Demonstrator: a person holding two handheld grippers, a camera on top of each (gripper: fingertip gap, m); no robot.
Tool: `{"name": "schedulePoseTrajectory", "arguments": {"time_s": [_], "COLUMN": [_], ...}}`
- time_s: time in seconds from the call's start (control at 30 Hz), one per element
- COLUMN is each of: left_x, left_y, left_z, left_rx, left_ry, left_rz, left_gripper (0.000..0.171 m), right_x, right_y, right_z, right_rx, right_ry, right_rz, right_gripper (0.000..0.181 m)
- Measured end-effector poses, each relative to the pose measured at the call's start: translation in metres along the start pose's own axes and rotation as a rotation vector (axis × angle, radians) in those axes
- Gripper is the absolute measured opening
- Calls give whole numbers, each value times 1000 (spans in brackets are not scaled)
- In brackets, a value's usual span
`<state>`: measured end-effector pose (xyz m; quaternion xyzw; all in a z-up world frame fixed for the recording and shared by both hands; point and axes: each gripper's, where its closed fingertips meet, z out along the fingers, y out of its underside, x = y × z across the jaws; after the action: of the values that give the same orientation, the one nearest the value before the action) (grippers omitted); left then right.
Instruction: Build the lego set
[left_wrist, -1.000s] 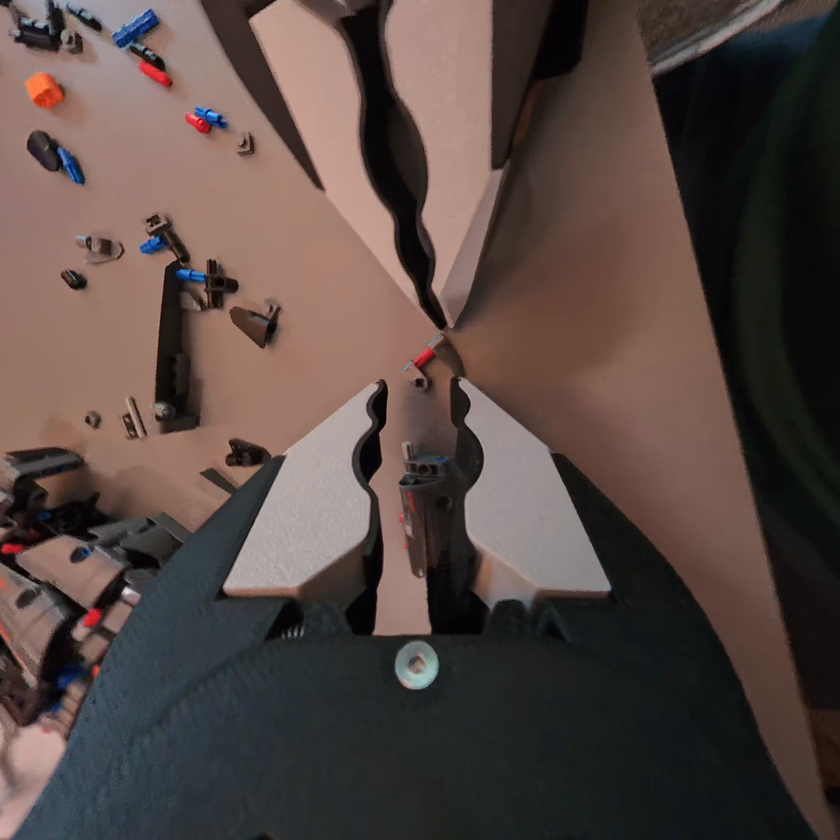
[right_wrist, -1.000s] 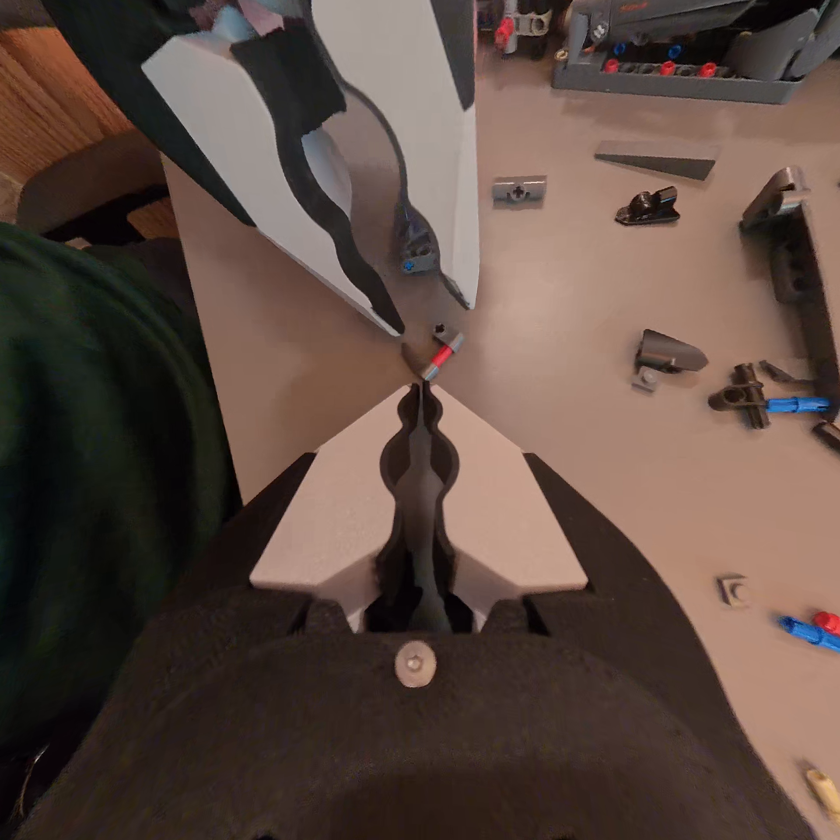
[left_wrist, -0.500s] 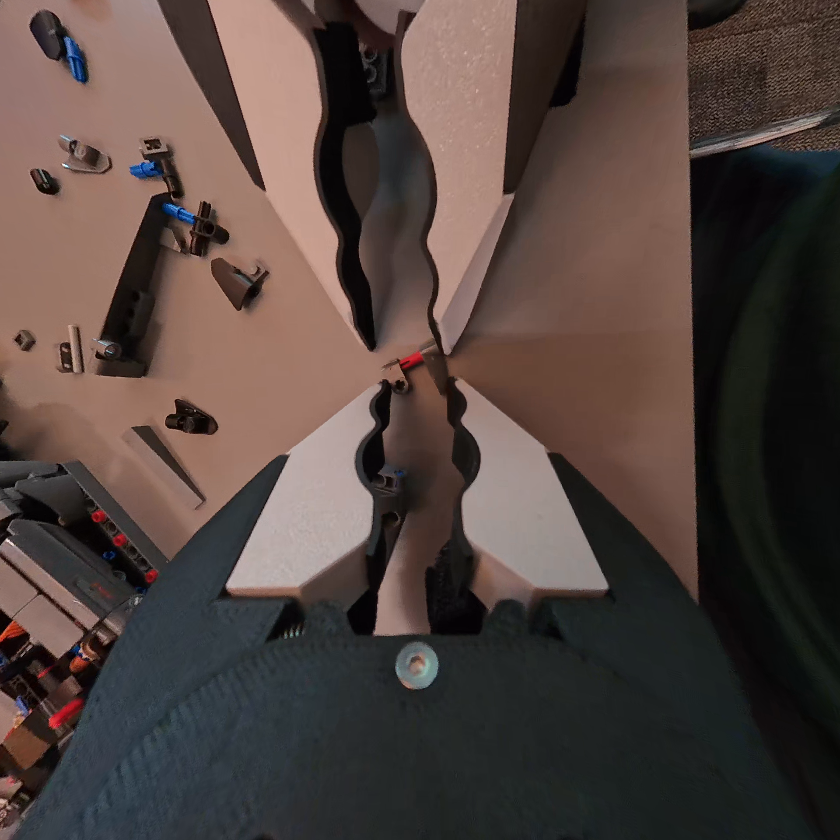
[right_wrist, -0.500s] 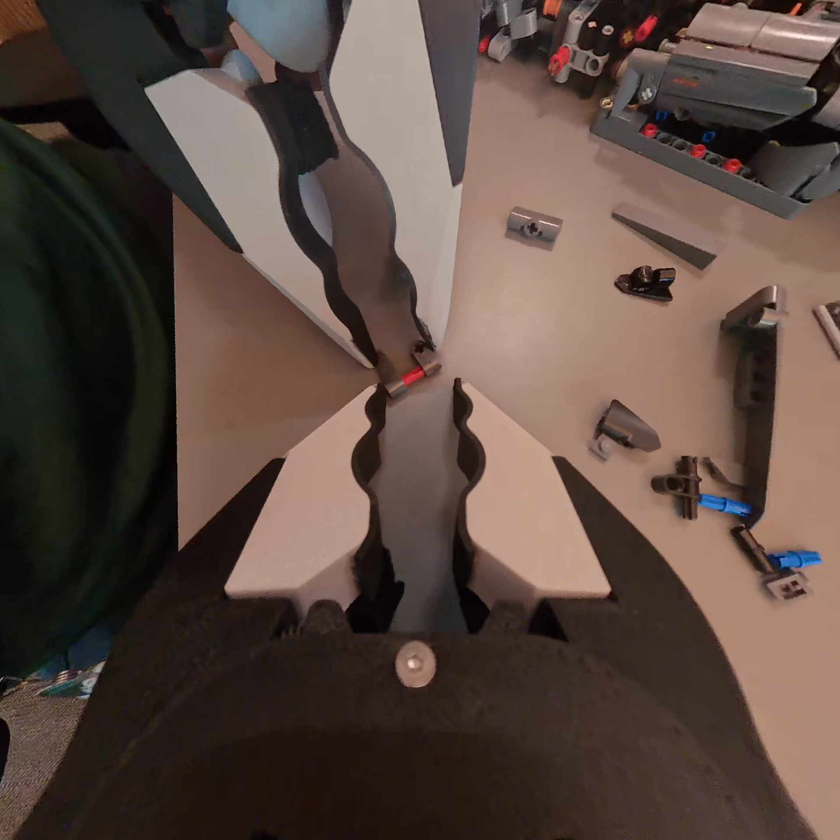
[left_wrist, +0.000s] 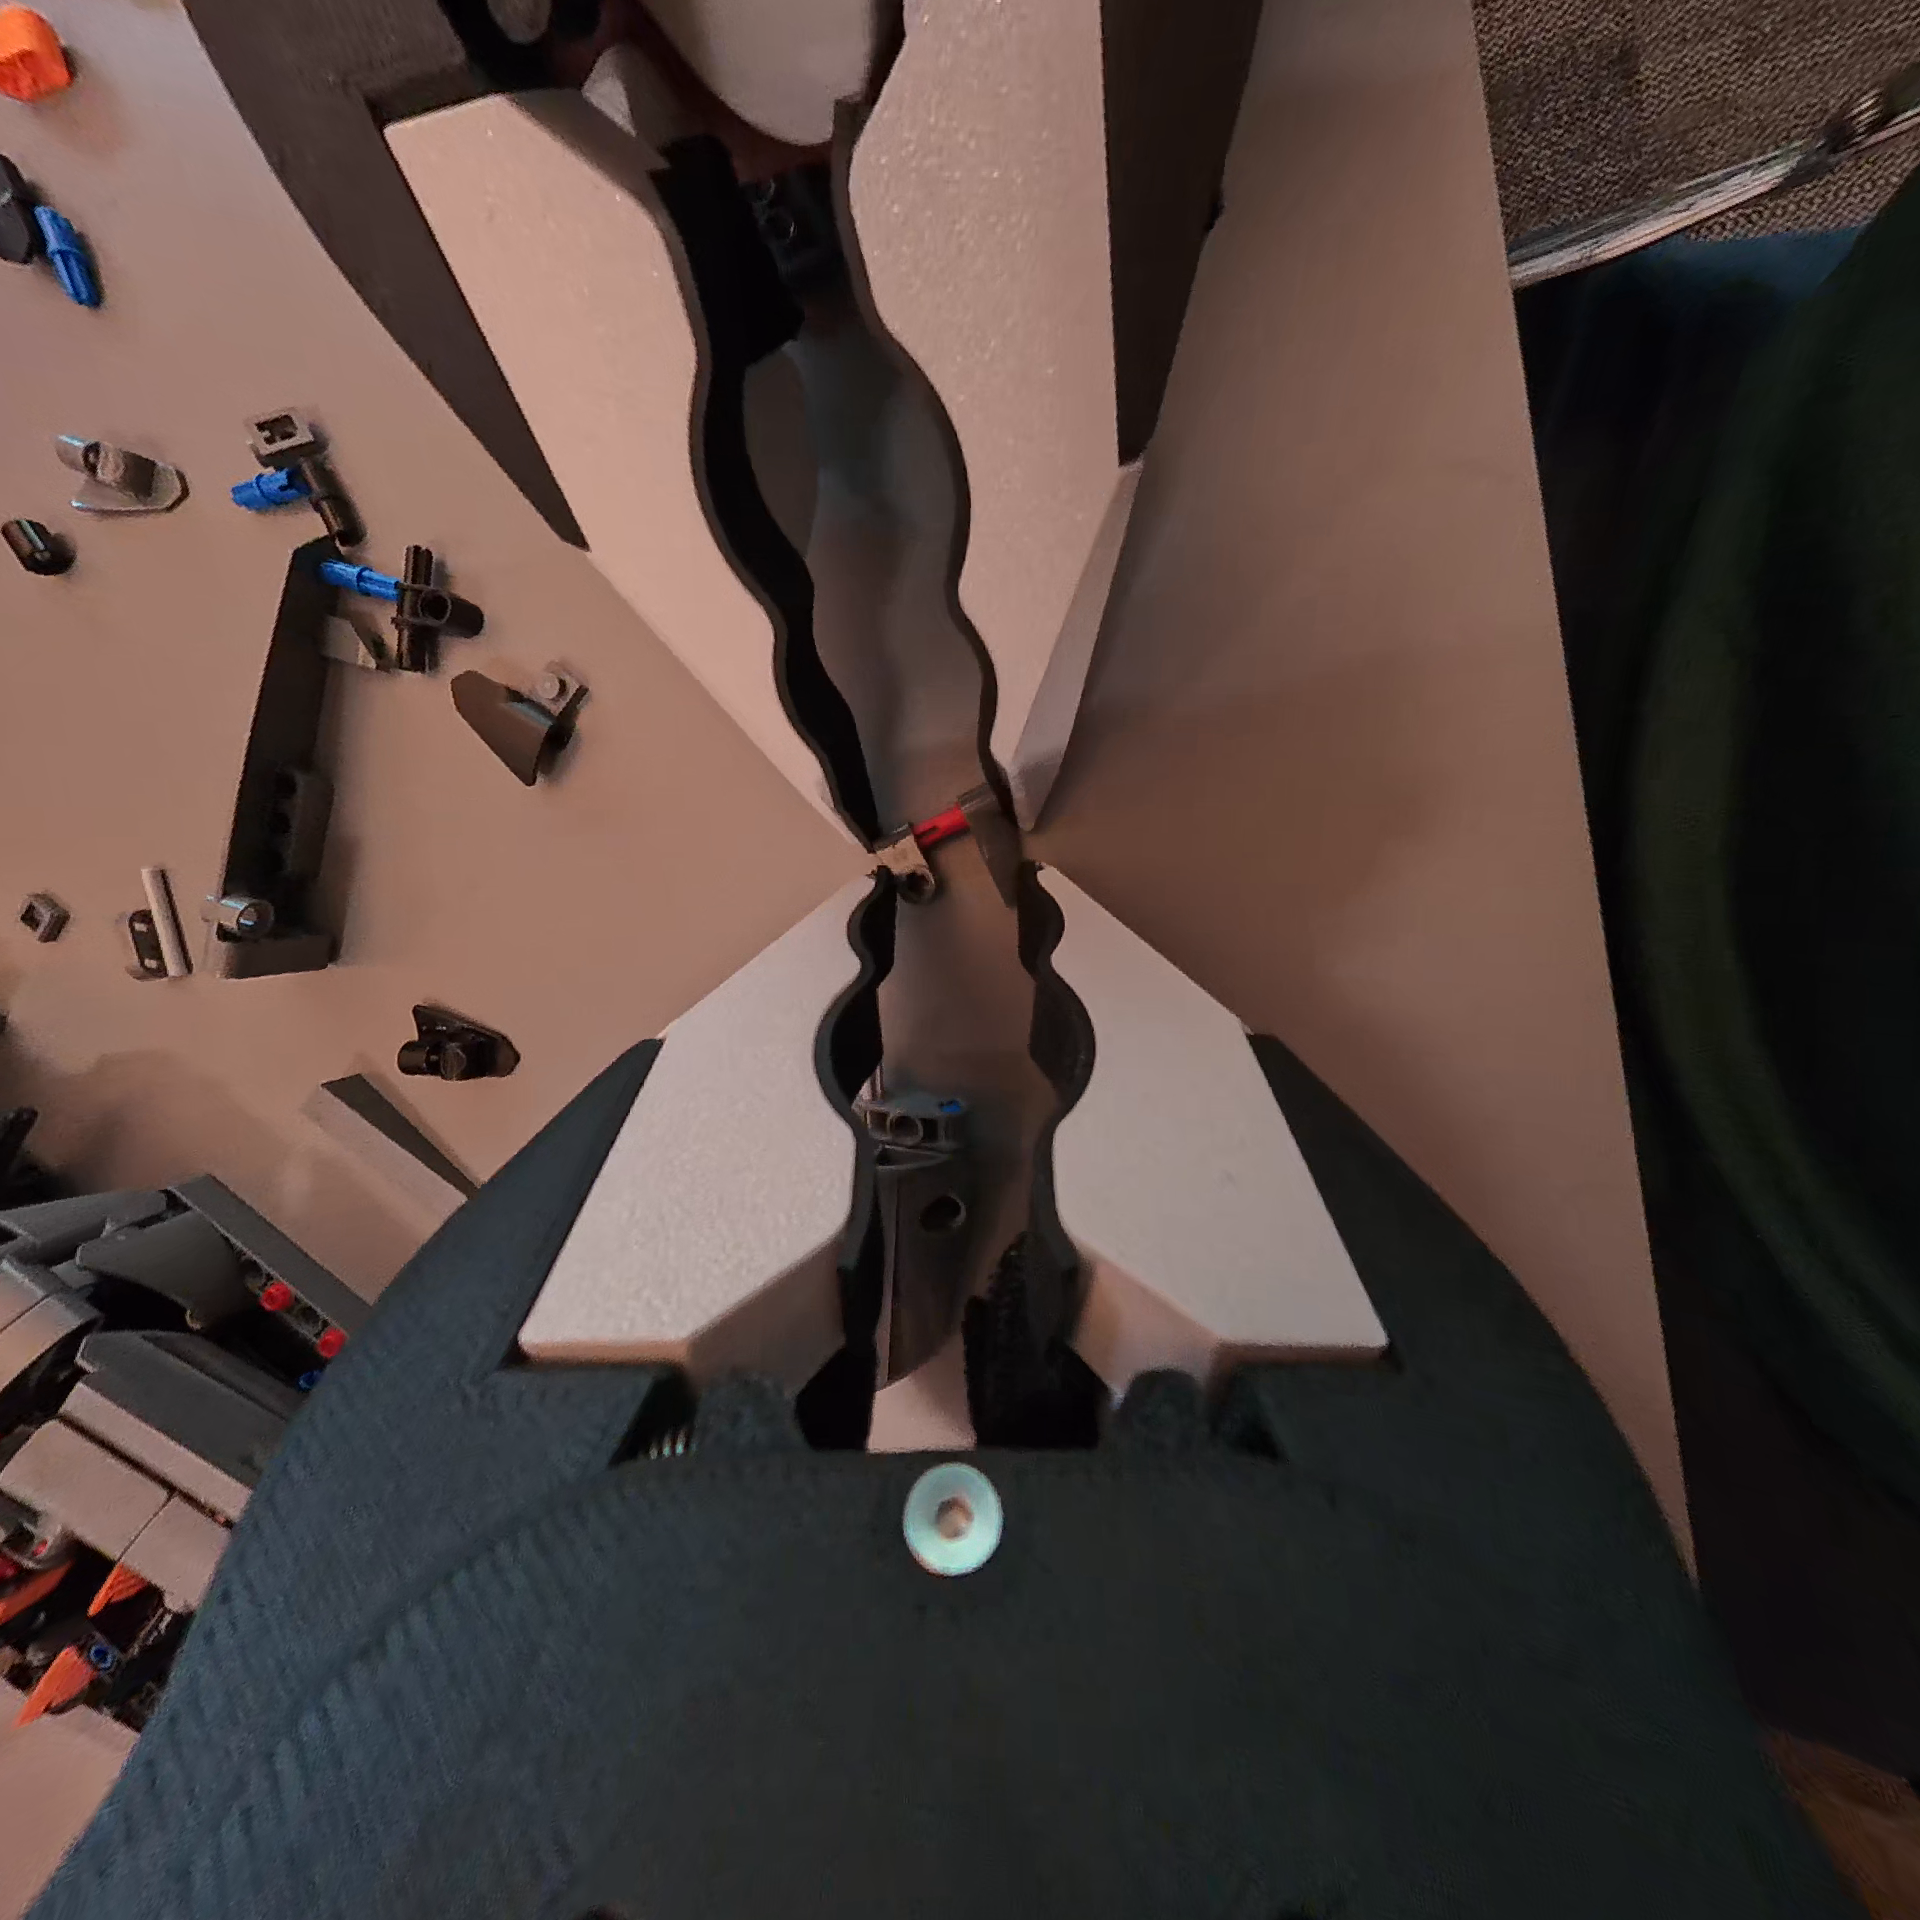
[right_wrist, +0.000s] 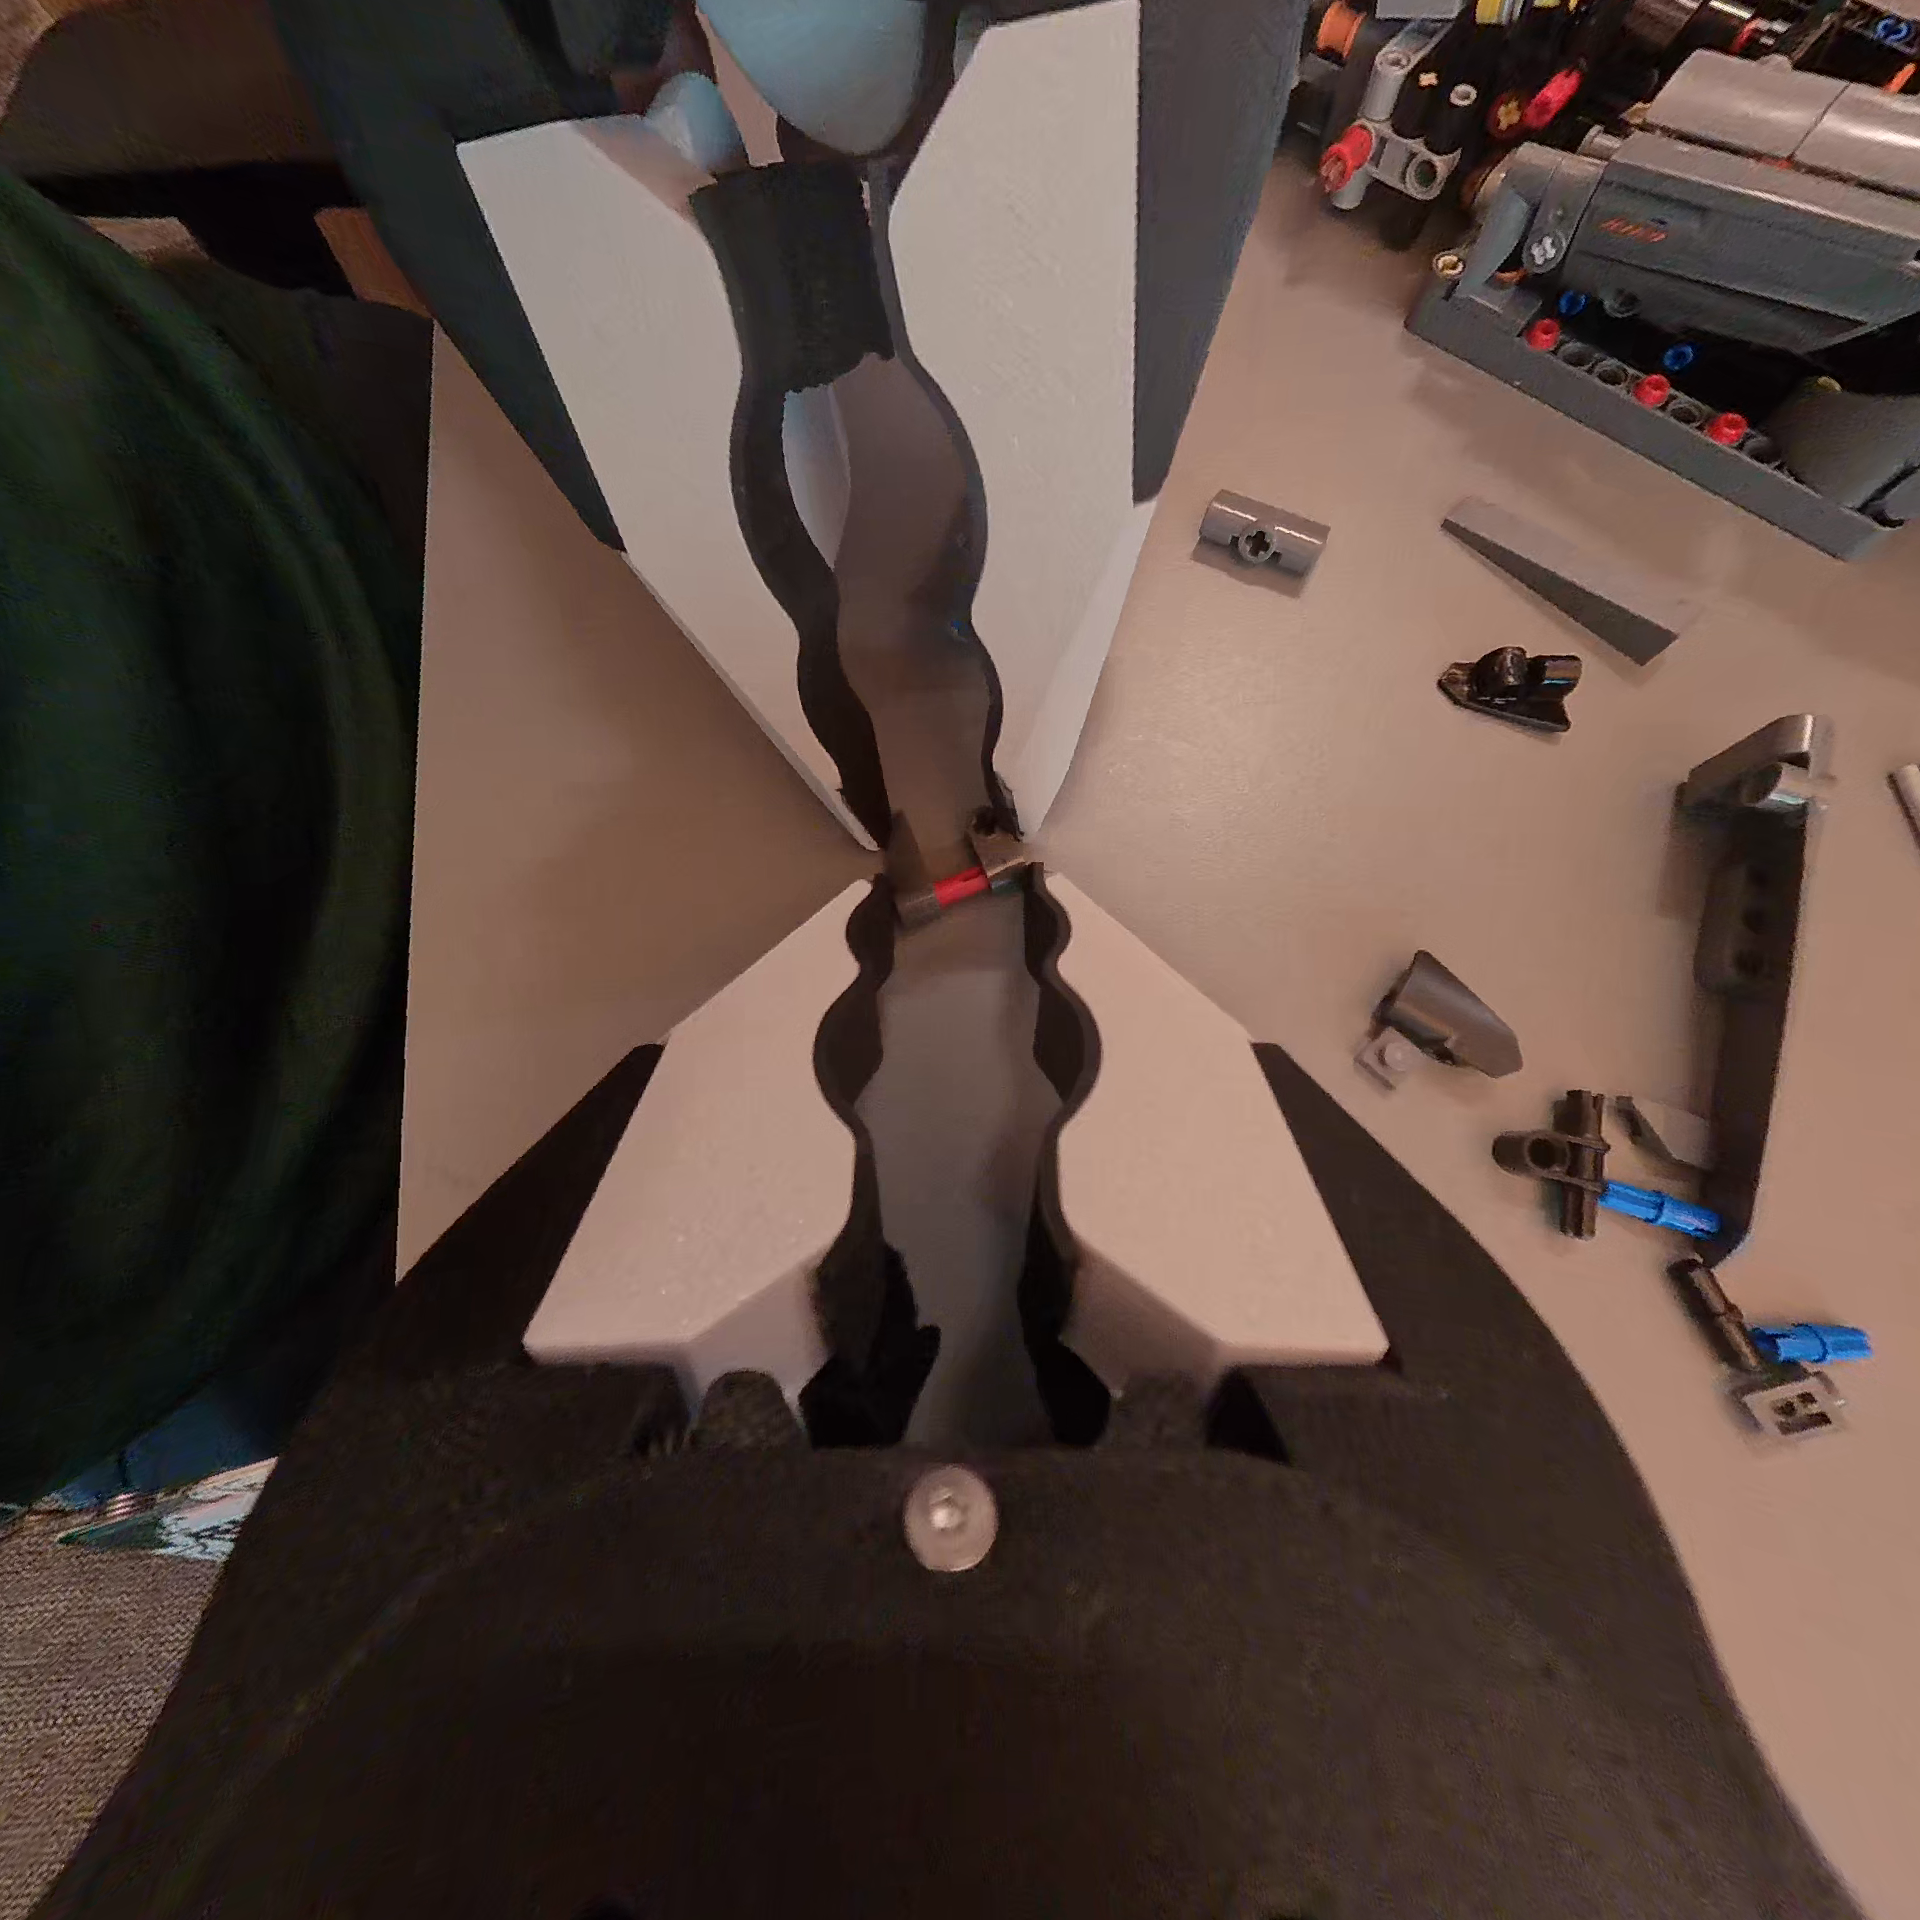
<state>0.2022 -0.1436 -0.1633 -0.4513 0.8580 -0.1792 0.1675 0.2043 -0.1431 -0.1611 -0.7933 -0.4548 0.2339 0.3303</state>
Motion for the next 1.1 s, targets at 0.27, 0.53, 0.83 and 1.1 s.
{"name": "schedulePoseTrajectory", "arguments": {"time_s": [0.27,0.53,0.83,1.1], "left_x": [2,3,1,-17], "left_y": [0,-2,-2,-11], "left_z": [0,1,1,-8], "left_rx": [-12,-28,-13,51], "left_ry": [2,11,-9,-148], "left_rz": [17,63,45,19], "left_gripper": [19,13,13,12], "right_x": [-1,-1,2,12], "right_y": [0,2,1,-11], "right_z": [0,-1,-2,-18], "right_rx": [-2,-19,6,116], "right_ry": [9,28,55,128], "right_rz": [5,-11,33,147], "right_gripper": [19,12,13,22]}}
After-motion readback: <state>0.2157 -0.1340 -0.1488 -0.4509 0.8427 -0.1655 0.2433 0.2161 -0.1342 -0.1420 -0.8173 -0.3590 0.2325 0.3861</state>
